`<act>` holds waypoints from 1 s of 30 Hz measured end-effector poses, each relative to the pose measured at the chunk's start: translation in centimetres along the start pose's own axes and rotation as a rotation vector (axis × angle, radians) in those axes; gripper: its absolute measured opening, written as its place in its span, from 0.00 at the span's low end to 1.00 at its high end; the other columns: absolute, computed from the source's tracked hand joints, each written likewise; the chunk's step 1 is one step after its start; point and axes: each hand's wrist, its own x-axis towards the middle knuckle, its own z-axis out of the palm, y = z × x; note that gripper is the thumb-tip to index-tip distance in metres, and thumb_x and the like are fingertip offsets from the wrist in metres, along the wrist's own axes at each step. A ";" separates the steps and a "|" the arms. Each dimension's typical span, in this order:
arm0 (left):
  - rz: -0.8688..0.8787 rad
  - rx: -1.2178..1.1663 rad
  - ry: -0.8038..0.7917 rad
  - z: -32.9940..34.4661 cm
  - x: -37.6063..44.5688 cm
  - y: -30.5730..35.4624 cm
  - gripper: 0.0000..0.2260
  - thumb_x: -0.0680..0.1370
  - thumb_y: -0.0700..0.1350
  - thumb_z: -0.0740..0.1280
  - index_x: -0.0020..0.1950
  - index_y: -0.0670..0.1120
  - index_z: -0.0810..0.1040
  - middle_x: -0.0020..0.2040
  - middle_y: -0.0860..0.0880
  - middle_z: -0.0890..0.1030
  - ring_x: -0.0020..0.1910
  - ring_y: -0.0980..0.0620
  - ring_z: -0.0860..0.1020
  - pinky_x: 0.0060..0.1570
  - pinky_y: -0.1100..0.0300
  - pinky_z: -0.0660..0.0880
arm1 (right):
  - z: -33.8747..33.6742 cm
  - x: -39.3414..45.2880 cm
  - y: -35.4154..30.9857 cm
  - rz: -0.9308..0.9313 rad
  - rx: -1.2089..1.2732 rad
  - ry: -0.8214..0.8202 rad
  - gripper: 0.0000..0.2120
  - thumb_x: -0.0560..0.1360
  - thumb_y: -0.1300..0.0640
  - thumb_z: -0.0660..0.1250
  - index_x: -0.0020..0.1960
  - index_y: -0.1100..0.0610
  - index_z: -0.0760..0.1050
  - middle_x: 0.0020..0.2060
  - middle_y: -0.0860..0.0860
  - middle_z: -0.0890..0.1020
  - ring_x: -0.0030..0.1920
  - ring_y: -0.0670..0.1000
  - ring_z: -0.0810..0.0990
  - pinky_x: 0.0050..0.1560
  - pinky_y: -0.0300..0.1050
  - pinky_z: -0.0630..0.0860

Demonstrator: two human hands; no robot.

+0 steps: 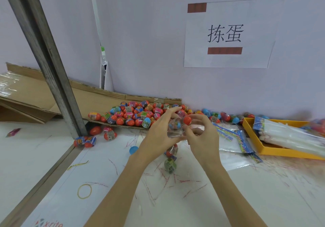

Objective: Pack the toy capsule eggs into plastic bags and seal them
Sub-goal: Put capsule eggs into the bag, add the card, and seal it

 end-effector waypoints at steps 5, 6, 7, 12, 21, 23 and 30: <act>0.040 0.023 0.010 0.3 -0.1 -0.9 0.37 0.75 0.44 0.79 0.77 0.63 0.65 0.60 0.65 0.76 0.61 0.66 0.75 0.56 0.77 0.72 | 0.1 0.0 -0.4 0.001 -0.118 -0.172 0.11 0.78 0.60 0.74 0.59 0.50 0.82 0.48 0.41 0.85 0.48 0.40 0.83 0.51 0.38 0.82; 0.038 0.036 0.014 0.4 -0.1 -1.1 0.37 0.75 0.43 0.79 0.77 0.63 0.65 0.60 0.66 0.75 0.62 0.67 0.75 0.56 0.78 0.71 | 0.2 0.0 -0.4 0.007 -0.114 -0.198 0.10 0.79 0.59 0.72 0.59 0.50 0.83 0.48 0.40 0.86 0.48 0.38 0.83 0.50 0.34 0.80; 0.030 0.049 0.015 0.4 0.0 -1.1 0.38 0.74 0.43 0.79 0.76 0.64 0.65 0.59 0.67 0.75 0.62 0.68 0.75 0.56 0.79 0.70 | 0.3 -0.1 -0.5 0.010 -0.107 -0.219 0.10 0.80 0.57 0.71 0.60 0.50 0.83 0.48 0.40 0.86 0.49 0.37 0.82 0.49 0.30 0.78; 0.029 0.037 -0.051 0.6 0.1 -1.4 0.28 0.78 0.49 0.72 0.75 0.63 0.68 0.57 0.66 0.76 0.59 0.64 0.78 0.57 0.70 0.77 | 0.8 -0.6 -0.6 -0.082 -0.275 -0.285 0.06 0.78 0.54 0.73 0.55 0.50 0.85 0.45 0.38 0.83 0.46 0.38 0.80 0.45 0.25 0.73; -0.115 0.051 -0.063 -0.2 -0.2 0.2 0.40 0.73 0.57 0.78 0.79 0.62 0.61 0.63 0.63 0.75 0.58 0.61 0.78 0.57 0.59 0.80 | 0.2 -0.1 -0.3 -0.089 -0.199 -0.142 0.05 0.80 0.55 0.72 0.54 0.50 0.84 0.45 0.40 0.85 0.47 0.39 0.79 0.44 0.28 0.72; -0.147 0.044 -0.078 -0.9 -0.1 0.3 0.28 0.74 0.56 0.78 0.72 0.56 0.73 0.56 0.60 0.81 0.53 0.58 0.81 0.55 0.53 0.82 | 0.1 -0.1 -0.4 -0.116 -0.197 -0.134 0.04 0.80 0.55 0.71 0.54 0.49 0.84 0.46 0.40 0.84 0.48 0.39 0.78 0.44 0.27 0.71; 0.024 0.307 0.028 -0.9 -0.5 0.1 0.16 0.77 0.52 0.76 0.62 0.52 0.79 0.49 0.58 0.83 0.45 0.59 0.78 0.43 0.73 0.70 | 0.5 -0.2 -0.1 -0.115 -0.219 -0.256 0.06 0.82 0.54 0.68 0.56 0.44 0.81 0.51 0.42 0.80 0.49 0.37 0.77 0.45 0.28 0.70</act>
